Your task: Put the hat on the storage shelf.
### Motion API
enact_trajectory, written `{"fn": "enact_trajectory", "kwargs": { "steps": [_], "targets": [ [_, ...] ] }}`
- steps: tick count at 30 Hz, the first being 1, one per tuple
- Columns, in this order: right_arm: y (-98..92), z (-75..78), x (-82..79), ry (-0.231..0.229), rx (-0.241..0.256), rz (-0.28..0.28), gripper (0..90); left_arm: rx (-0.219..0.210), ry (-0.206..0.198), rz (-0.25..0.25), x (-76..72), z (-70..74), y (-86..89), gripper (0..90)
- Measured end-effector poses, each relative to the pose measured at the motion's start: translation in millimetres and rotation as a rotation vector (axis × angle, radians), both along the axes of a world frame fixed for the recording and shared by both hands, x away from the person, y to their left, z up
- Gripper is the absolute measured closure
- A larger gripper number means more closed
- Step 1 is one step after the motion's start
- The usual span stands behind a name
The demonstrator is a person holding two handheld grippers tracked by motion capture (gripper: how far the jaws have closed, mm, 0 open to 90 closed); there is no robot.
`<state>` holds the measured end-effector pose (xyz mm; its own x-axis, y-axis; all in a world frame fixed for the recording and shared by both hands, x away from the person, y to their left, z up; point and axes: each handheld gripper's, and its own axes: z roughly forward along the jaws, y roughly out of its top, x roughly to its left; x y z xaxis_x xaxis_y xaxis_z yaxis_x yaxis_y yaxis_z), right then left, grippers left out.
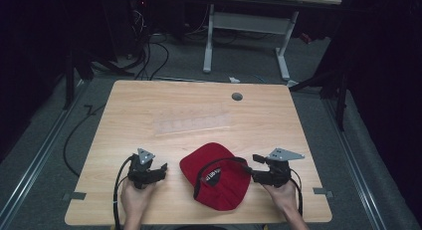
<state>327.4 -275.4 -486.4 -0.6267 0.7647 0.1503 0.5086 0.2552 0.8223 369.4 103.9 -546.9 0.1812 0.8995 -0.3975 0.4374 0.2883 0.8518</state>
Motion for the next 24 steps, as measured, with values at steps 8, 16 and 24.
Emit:
{"fn": "enact_trajectory", "kwargs": {
  "steps": [8, 16, 24],
  "targets": [
    [15.5, -7.3, 15.0, 0.013, -0.009, 0.030, 36.1, 0.000, 0.000, 0.000, 0.0, 0.0, 0.0, 26.8],
    [28.5, -20.1, 26.0, 0.068, -0.024, 0.069, 38.0, 0.000, 0.000, 0.000, 0.0, 0.0, 0.0, 26.7],
    [40.9, -26.4, 35.9, 0.095, -0.042, 0.077, 42.8, 0.000, 0.000, 0.000, 0.0, 0.0, -0.1, 26.7]
  ]
}}
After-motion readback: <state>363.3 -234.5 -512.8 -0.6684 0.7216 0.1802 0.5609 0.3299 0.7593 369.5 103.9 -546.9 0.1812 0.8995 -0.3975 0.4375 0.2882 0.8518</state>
